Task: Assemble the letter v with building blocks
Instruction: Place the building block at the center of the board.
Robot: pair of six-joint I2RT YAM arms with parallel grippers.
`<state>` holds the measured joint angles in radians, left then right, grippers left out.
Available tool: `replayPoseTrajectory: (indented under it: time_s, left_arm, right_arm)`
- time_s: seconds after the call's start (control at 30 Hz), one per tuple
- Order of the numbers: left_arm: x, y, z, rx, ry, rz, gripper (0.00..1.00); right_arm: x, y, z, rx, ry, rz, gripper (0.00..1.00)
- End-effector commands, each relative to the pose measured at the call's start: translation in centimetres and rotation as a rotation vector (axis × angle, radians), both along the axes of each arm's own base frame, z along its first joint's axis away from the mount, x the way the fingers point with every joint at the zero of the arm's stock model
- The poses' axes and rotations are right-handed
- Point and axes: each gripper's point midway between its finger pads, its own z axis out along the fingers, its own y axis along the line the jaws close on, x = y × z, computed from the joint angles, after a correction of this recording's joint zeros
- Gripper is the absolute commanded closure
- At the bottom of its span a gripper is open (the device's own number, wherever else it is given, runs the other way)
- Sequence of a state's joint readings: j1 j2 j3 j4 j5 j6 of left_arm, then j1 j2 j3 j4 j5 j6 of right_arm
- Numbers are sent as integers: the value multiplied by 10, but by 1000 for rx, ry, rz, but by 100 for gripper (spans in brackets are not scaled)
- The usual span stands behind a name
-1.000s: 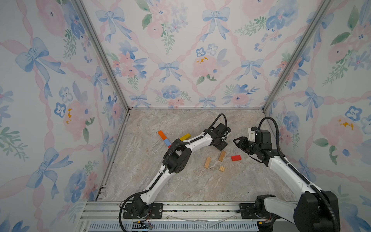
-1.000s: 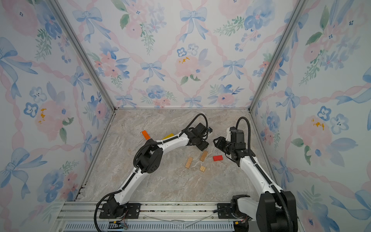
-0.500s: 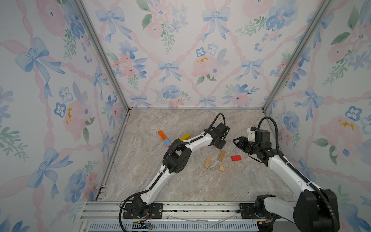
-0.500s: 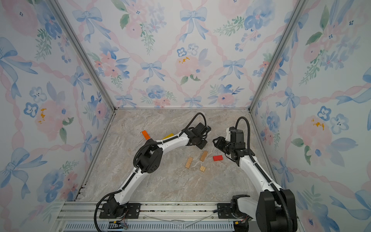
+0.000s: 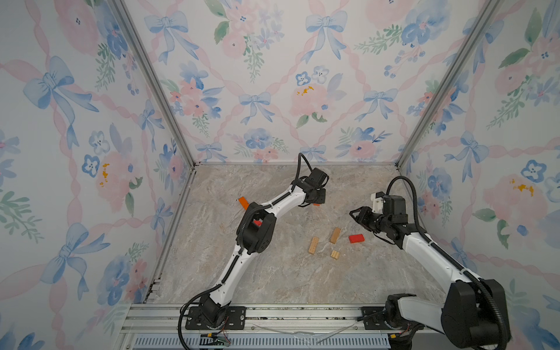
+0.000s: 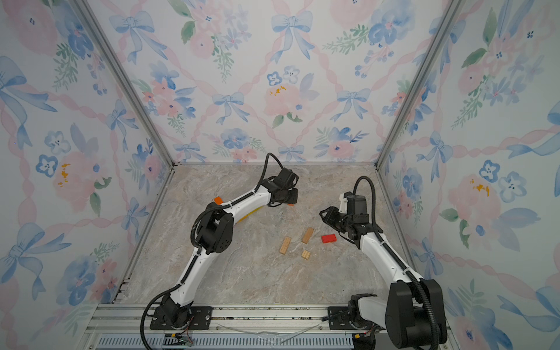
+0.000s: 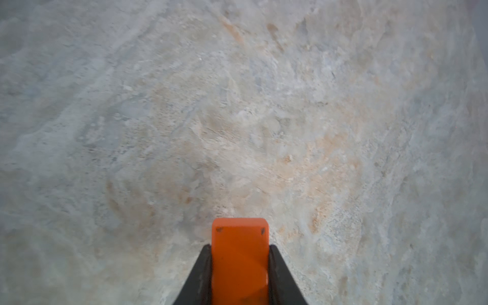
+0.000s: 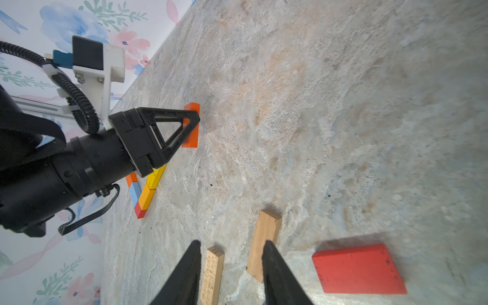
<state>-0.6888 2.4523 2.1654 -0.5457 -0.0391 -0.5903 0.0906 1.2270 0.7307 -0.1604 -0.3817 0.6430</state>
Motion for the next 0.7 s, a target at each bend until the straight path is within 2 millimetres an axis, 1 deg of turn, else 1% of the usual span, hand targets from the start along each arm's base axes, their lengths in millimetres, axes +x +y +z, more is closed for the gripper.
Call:
replayPoseTrajectory:
  time_s: [0.0, 0.13, 0.3, 0.47, 0.67]
  left_arm:
    - [7, 13, 19, -59, 11, 155, 100]
    - [13, 24, 10, -67, 26, 257, 100]
    - [14, 36, -1, -53, 38, 354, 100]
    - [5, 54, -12, -13, 47, 464, 100]
    - [-2, 65, -16, 4, 40, 541, 100]
  right_arm:
    - [4, 0, 3, 7, -17, 8, 59]
    - [3, 0, 3, 6, -17, 13, 59]
    - [2, 1, 2, 7, -9, 15, 59]
    - [1, 1, 1, 11, -7, 18, 59]
    - [2, 3, -1, 18, -3, 26, 59]
